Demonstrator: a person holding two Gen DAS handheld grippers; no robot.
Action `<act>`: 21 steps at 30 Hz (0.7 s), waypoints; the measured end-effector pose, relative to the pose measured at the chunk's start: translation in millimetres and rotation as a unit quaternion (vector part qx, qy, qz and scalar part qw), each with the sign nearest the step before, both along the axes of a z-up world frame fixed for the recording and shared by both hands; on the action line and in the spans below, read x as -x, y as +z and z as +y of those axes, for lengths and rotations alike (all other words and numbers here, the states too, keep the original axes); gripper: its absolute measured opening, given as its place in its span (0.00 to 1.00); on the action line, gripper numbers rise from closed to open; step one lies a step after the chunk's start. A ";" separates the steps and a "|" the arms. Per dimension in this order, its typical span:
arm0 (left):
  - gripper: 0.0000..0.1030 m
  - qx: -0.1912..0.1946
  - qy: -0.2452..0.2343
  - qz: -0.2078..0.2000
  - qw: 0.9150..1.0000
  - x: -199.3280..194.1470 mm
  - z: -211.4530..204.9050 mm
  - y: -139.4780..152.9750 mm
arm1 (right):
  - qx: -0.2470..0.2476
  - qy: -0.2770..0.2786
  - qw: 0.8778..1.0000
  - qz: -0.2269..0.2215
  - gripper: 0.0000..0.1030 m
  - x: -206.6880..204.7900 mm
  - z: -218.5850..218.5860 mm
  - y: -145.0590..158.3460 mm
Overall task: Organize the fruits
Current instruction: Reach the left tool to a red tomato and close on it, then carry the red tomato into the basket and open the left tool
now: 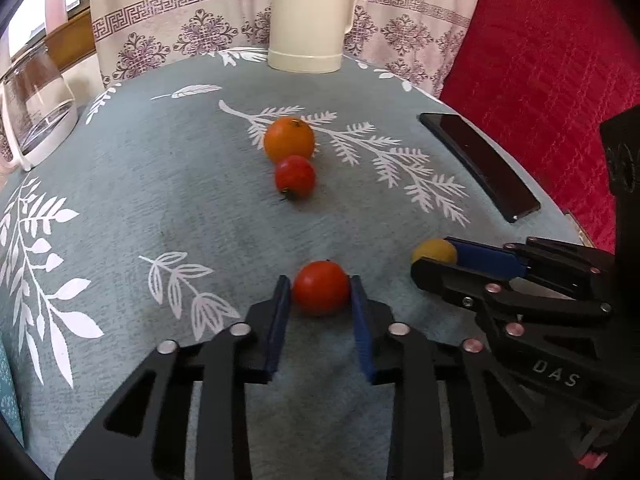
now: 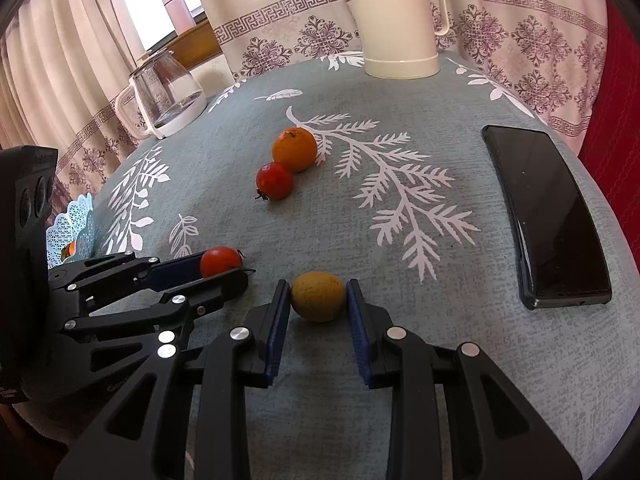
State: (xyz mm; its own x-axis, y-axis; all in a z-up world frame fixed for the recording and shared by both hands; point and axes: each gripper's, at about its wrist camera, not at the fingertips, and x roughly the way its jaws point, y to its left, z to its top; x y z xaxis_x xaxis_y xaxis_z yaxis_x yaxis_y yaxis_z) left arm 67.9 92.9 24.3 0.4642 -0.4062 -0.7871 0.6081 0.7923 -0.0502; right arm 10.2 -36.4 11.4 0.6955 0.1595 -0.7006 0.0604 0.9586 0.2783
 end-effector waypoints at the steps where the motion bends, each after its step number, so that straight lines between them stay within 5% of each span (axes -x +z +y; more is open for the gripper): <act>1: 0.27 0.002 0.001 0.001 1.000 0.1 0.9 0.2 | 0.000 0.000 1.000 0.000 0.28 0.3 0.0 0.1; 8: 0.27 0.003 0.033 0.001 0.999 -1.1 13.2 2.8 | 0.001 0.001 1.000 0.000 0.28 0.3 1.0 -0.1; 21: 0.27 -0.003 0.111 -0.064 0.992 13.0 54.7 37.0 | 0.003 0.002 1.000 0.000 0.28 0.9 1.9 -0.2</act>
